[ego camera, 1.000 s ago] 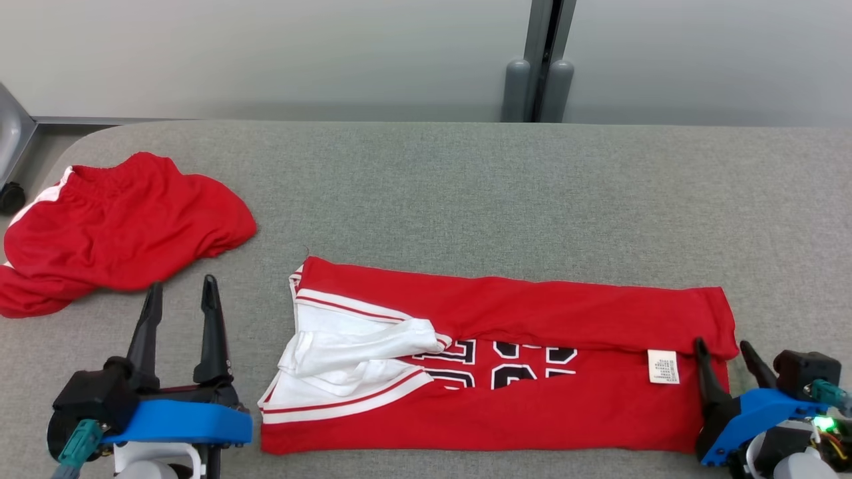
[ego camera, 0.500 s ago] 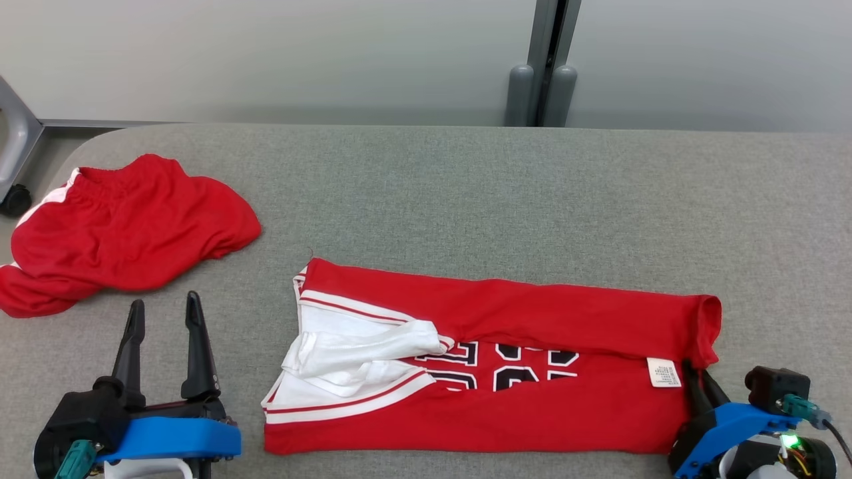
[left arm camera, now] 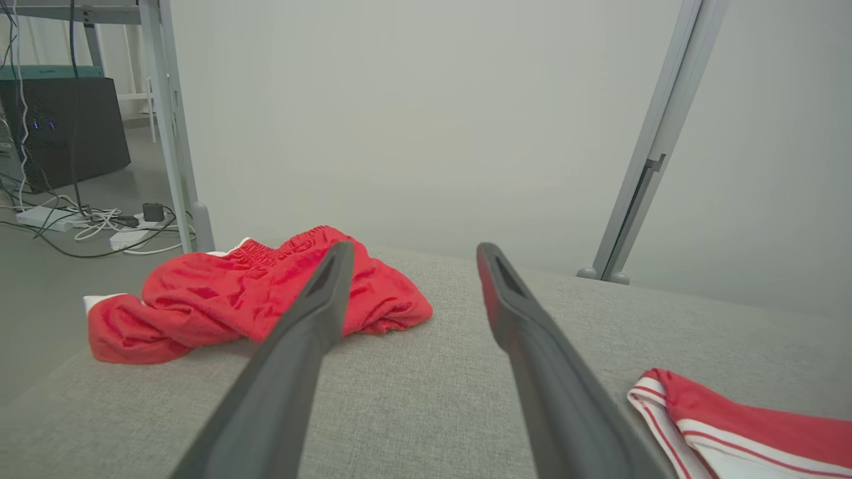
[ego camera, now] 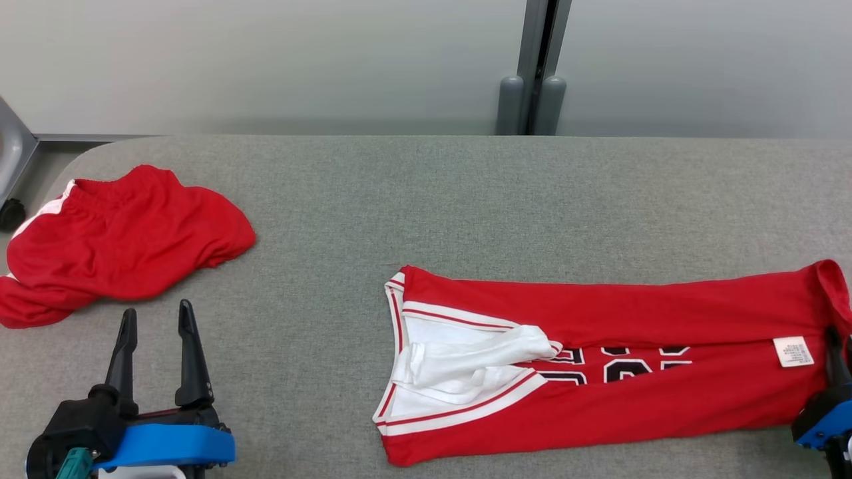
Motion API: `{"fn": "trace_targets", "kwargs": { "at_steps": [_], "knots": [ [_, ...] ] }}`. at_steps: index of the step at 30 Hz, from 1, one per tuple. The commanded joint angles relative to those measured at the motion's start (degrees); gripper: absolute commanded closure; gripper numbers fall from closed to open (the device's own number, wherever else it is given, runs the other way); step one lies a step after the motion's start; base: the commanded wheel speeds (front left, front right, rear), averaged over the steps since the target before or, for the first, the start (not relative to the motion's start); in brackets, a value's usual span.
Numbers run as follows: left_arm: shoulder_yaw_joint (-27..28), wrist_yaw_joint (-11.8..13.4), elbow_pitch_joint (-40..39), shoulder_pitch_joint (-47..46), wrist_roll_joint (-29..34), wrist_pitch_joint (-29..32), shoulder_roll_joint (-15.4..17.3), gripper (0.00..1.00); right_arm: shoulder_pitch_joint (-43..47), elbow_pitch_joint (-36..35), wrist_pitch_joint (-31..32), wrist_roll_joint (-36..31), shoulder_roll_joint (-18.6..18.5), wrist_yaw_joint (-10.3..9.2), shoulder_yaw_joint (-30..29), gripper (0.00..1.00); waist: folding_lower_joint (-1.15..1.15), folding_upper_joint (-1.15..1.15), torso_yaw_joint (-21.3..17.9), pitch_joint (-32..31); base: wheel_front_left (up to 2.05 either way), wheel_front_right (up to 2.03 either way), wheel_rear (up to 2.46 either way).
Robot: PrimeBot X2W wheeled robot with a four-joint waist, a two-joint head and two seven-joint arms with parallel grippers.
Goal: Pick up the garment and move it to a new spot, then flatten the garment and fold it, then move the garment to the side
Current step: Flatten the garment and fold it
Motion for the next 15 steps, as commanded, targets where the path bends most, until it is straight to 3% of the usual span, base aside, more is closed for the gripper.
{"fn": "trace_targets", "kwargs": {
  "at_steps": [1,7,15],
  "knots": [
    [0.58,-0.33,0.13,0.63,0.68,-0.15,-0.32,0.00,-0.88,-1.34,0.41,-0.82,-0.24,-0.05,-0.42,1.00,0.00,0.00,-0.16,-0.30,0.00,0.00,0.00],
    [1.65,-0.70,0.48,1.01,1.59,-0.16,-0.76,0.00,0.07,-6.00,1.50,-1.70,2.31,-0.03,1.89,1.00,0.00,0.00,-0.37,-1.11,0.00,0.00,0.00],
    [1.95,-1.16,1.24,1.70,2.32,-0.16,-1.33,0.00,4.14,-15.78,3.85,-0.58,8.13,-0.03,9.27,1.00,0.00,0.00,-0.01,-2.24,0.00,0.00,0.00]
  ]
}}
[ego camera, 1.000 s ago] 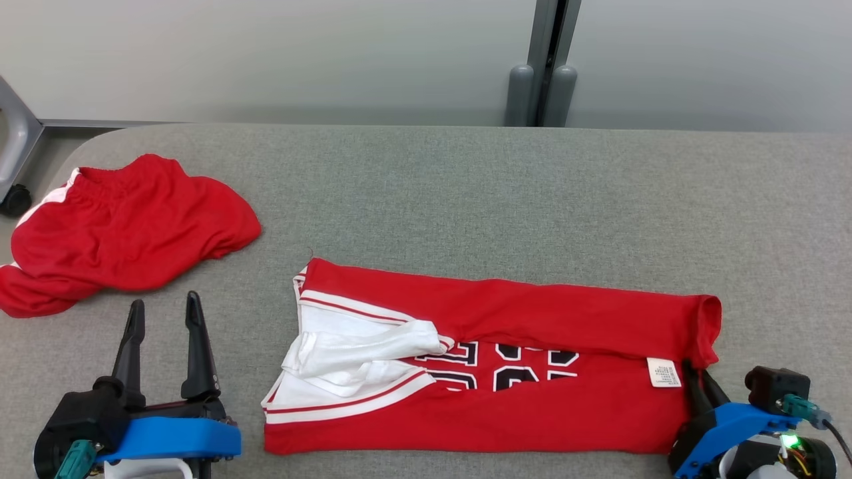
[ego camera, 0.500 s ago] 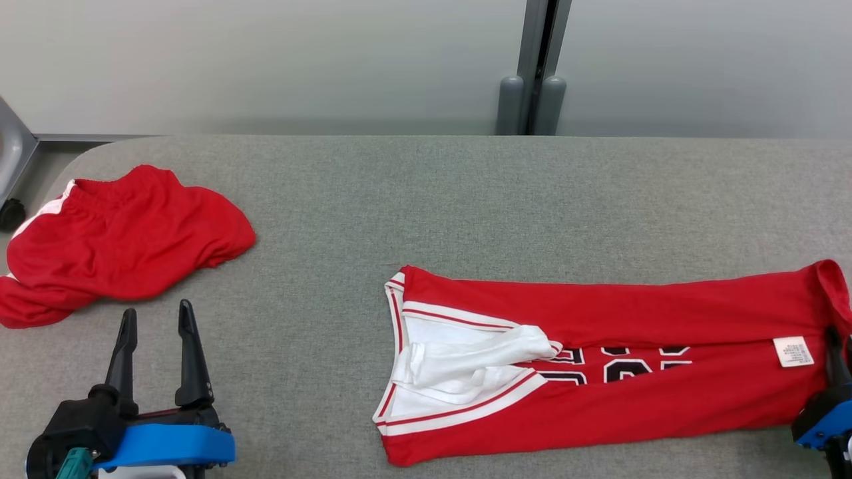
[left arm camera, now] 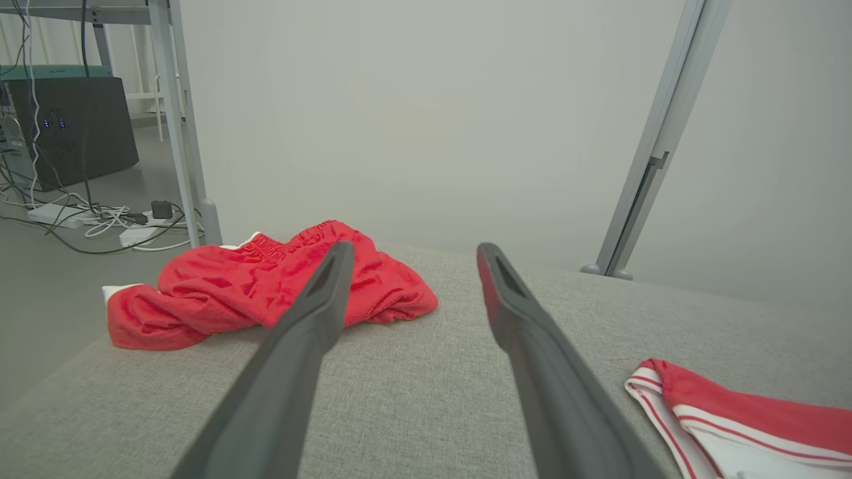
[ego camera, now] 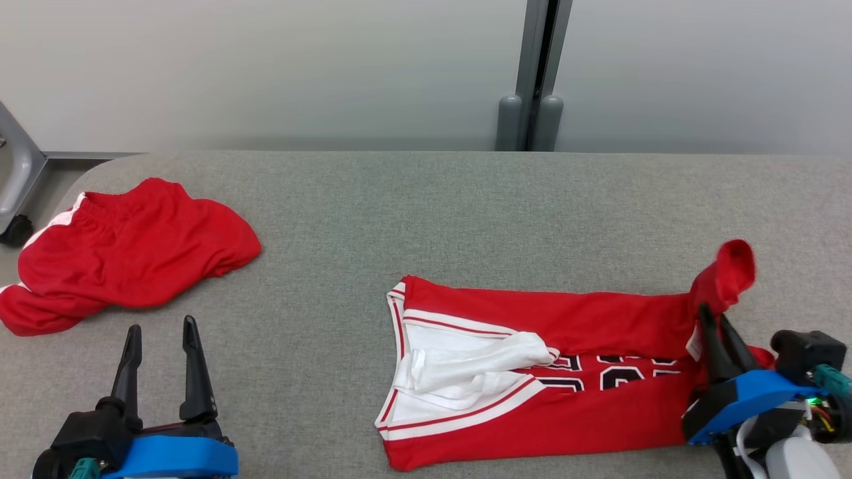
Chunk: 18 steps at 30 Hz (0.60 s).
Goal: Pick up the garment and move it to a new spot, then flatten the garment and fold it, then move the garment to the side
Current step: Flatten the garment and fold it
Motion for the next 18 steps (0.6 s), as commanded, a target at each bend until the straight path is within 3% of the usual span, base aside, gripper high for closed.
{"fn": "trace_targets", "kwargs": {
  "at_steps": [1,9,18],
  "knots": [
    [0.28,-0.13,0.08,0.59,0.30,-0.16,-0.02,0.00,1.27,-1.28,0.38,0.41,0.52,0.00,1.30,1.00,0.00,0.00,0.08,-0.13,0.00,0.00,0.00],
    [0.09,-0.49,0.53,0.59,0.82,-0.16,-0.32,0.00,1.97,-6.01,1.91,3.02,3.44,0.01,11.65,1.00,0.00,0.00,0.69,-0.30,0.00,0.00,0.00],
    [-0.79,-0.72,1.43,-1.40,0.96,-0.16,-0.47,0.00,-2.51,-3.67,-0.01,10.33,3.84,0.01,23.92,1.00,0.00,0.00,2.46,0.60,0.00,0.00,0.00]
  ]
}}
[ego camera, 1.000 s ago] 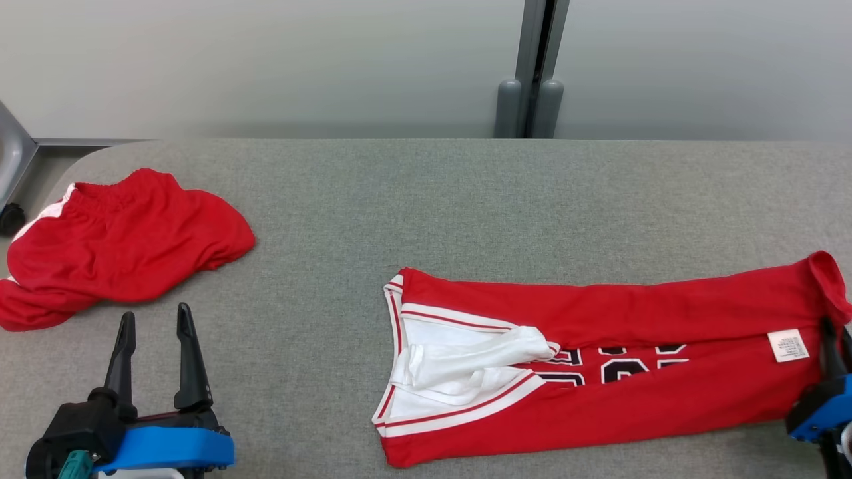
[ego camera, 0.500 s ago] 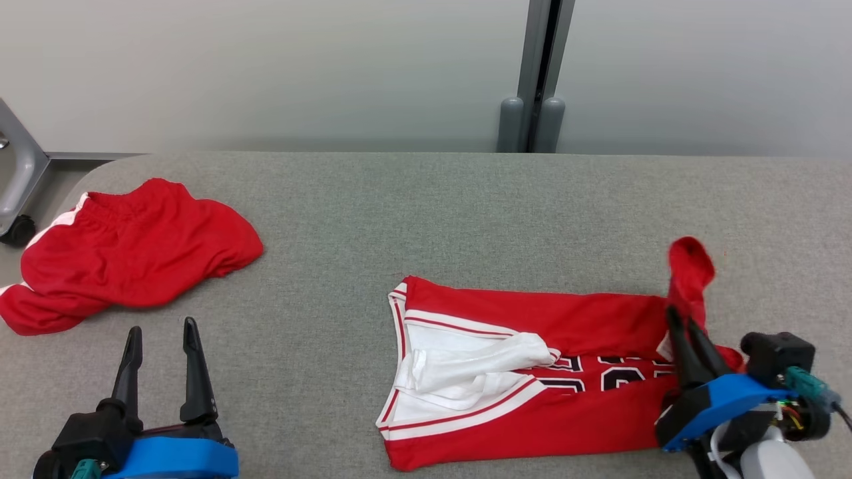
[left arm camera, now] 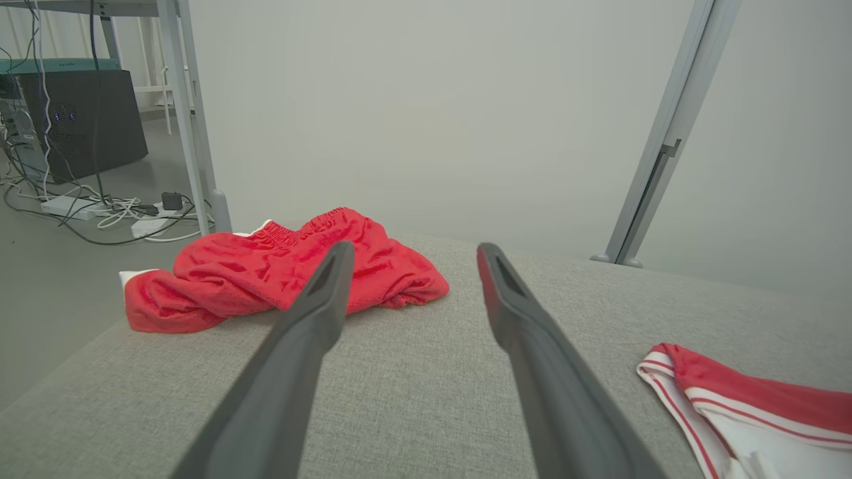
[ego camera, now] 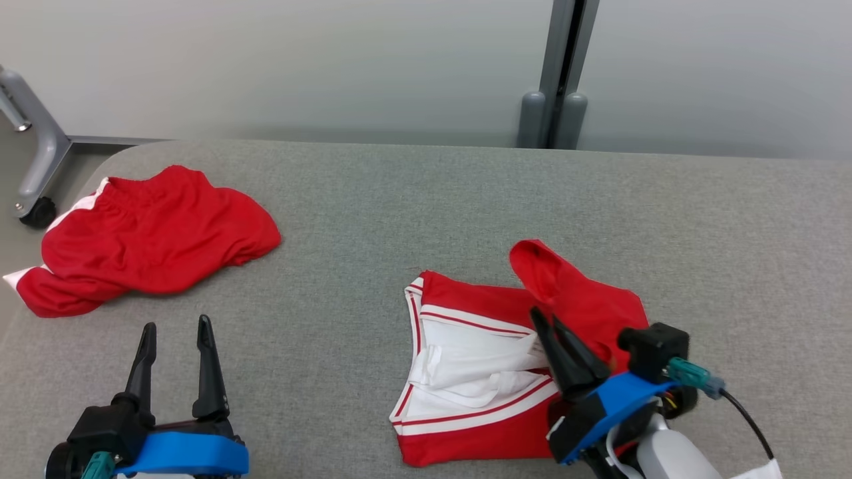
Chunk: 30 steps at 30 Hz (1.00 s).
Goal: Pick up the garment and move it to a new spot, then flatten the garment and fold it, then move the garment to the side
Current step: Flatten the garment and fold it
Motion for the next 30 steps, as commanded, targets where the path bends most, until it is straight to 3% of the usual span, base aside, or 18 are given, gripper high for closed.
{"fn": "trace_targets", "kwargs": {
  "at_steps": [1,12,13,14,22,30],
  "knots": [
    [-0.16,-0.18,0.24,-1.25,0.04,-0.16,-0.12,0.00,-1.68,0.76,-0.79,1.40,-0.05,0.01,1.64,1.00,0.00,0.00,0.44,0.38,0.00,0.00,0.00],
    [-1.53,-0.49,1.37,-3.56,-0.64,-0.16,-0.19,0.00,-7.89,8.62,-4.93,9.14,-0.08,0.01,12.52,1.00,0.00,0.00,3.16,2.08,0.00,0.00,0.00],
    [-1.55,-0.50,1.44,-3.64,-0.73,-0.16,-0.20,0.00,-8.49,9.49,-5.31,9.31,-0.06,0.01,13.12,0.66,0.00,0.00,3.21,2.14,0.00,0.00,0.00],
    [-1.50,-0.51,1.55,-3.70,-0.79,-0.16,-0.21,0.00,-8.93,10.07,-5.70,9.93,-0.01,0.01,13.77,0.00,0.00,0.00,3.25,2.20,0.00,0.00,0.00],
    [-0.62,-0.55,1.71,-2.63,-0.90,-0.16,-0.23,0.00,-11.42,11.68,-8.94,8.16,-0.07,0.01,13.37,0.00,0.00,0.00,1.18,1.25,0.00,0.00,0.00],
    [-0.28,-0.28,1.32,-1.13,-0.83,-0.16,-0.24,0.00,-8.26,6.91,-9.81,-3.10,-0.08,0.01,0.21,0.00,0.00,0.00,-1.63,-0.98,0.00,0.00,0.00]
  ]
}}
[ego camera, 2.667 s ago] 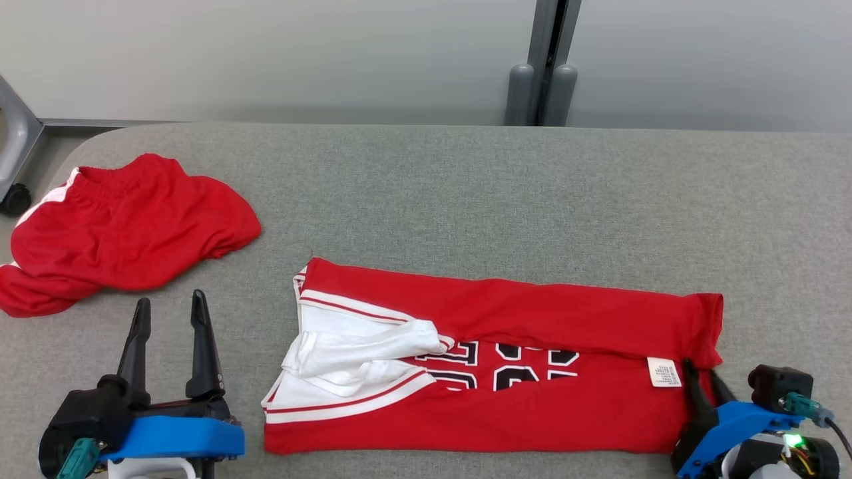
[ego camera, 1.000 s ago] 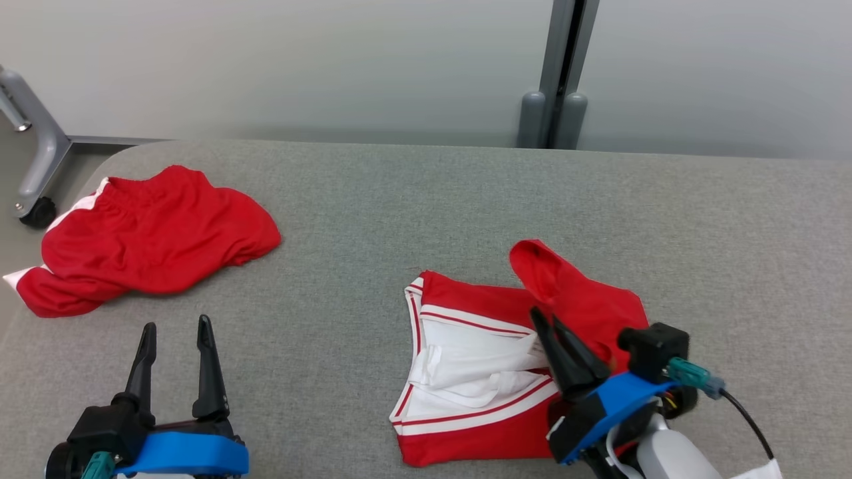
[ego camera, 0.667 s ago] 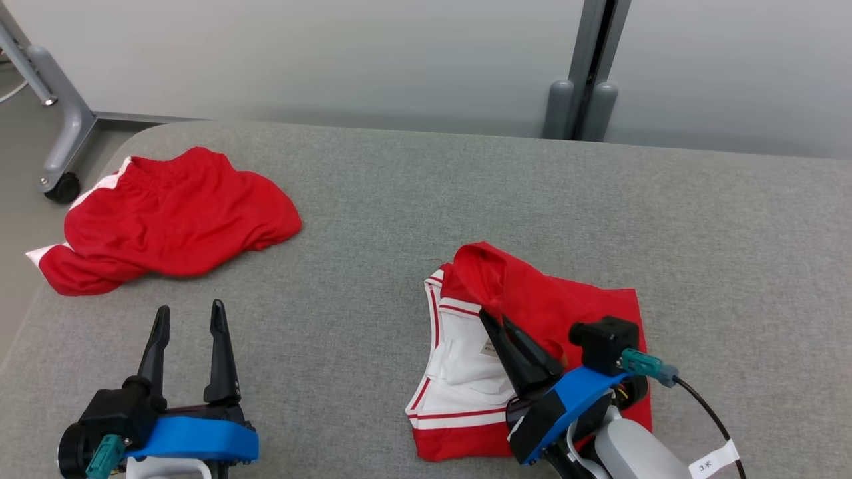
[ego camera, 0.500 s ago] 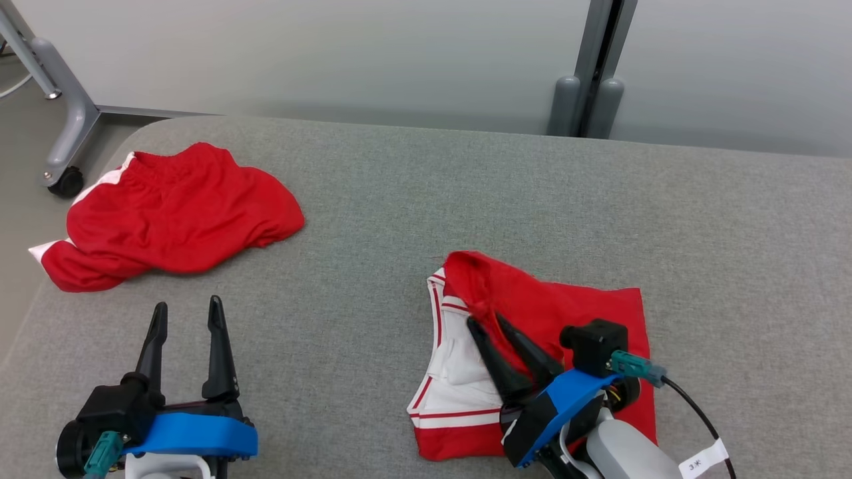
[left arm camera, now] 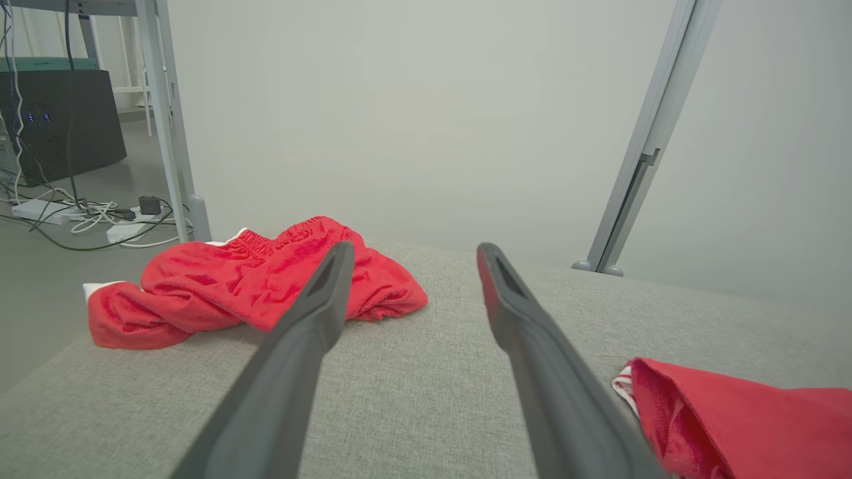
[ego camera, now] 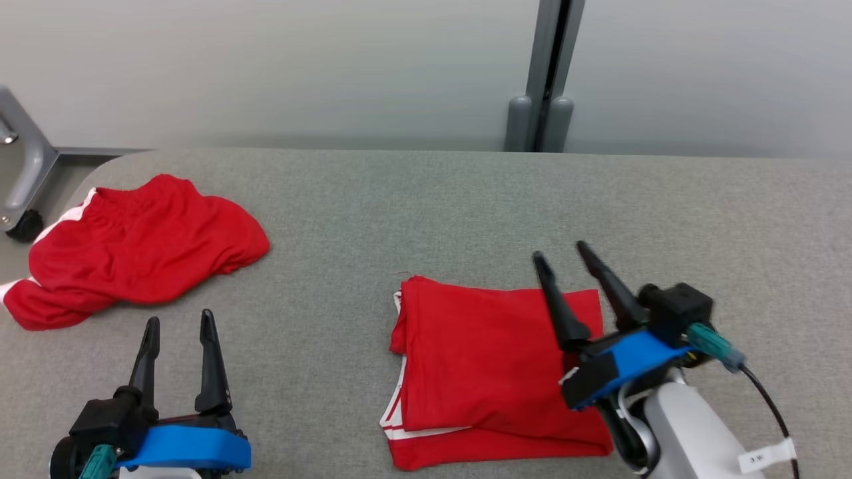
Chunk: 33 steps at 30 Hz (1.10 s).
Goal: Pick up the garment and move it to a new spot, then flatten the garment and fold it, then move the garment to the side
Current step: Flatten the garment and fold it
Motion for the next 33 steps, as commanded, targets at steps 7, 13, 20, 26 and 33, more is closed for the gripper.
{"fn": "trace_targets", "kwargs": {
  "at_steps": [7,13,20,26,33],
  "knots": [
    [0.13,0.65,-0.17,2.51,0.83,-0.16,-0.07,0.00,8.61,-8.09,-0.33,-8.33,-0.13,0.01,-11.15,0.00,0.00,0.00,-2.55,-2.84,0.00,0.00,0.00],
    [0.41,1.52,0.34,4.39,2.17,-0.16,-0.07,0.00,15.60,-13.72,1.63,-10.10,-0.12,0.01,-15.07,0.00,0.00,0.00,-3.59,-4.62,0.00,0.00,0.00],
    [-0.38,2.07,0.19,6.00,3.37,-0.16,0.13,0.00,21.54,-18.21,4.26,-9.58,-0.12,0.01,-16.82,0.00,0.00,0.00,-2.91,-5.76,0.00,0.00,0.00],
    [-0.96,2.62,-1.10,7.36,3.77,-0.16,0.22,0.00,25.02,-20.36,6.15,-9.23,-0.14,0.01,-17.92,0.00,0.00,0.00,-2.22,-6.23,0.00,0.00,0.00],
    [-1.24,2.53,-1.88,7.63,3.59,-0.16,0.64,0.00,26.20,-20.47,7.68,-9.85,-0.13,0.01,-18.96,0.00,0.00,0.00,-1.69,-6.35,0.00,0.00,0.00]
  ]
}}
